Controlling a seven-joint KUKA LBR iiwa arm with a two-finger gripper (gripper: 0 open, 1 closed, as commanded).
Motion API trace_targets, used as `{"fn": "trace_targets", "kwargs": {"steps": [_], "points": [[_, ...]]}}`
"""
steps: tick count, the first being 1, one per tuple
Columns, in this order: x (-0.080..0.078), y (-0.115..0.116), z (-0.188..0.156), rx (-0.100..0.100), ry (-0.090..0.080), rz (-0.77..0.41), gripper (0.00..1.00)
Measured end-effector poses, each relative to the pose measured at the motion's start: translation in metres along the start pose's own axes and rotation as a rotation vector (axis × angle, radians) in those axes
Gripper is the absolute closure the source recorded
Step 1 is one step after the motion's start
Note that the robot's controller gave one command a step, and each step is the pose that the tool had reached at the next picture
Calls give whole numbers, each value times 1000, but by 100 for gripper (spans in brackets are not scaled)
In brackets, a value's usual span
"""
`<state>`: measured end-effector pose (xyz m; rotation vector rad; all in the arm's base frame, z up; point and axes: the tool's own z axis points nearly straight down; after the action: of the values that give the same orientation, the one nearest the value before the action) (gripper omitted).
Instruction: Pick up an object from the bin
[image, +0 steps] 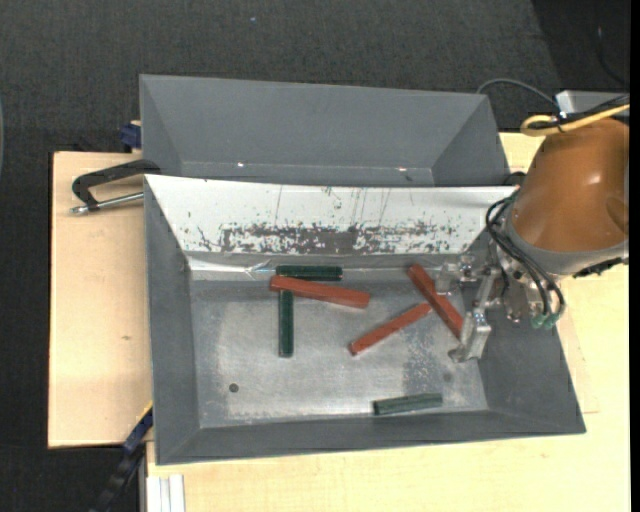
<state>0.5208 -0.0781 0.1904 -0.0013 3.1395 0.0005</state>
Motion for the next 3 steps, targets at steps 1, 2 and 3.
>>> {"fn": "trace_targets", "kwargs": {"steps": [1, 2, 3], "points": [[0, 0, 0, 0, 0, 0, 0], [0, -16, 36, 0, -4, 56, 0], [-35, -20, 101, 0, -9, 171, 0]]}}
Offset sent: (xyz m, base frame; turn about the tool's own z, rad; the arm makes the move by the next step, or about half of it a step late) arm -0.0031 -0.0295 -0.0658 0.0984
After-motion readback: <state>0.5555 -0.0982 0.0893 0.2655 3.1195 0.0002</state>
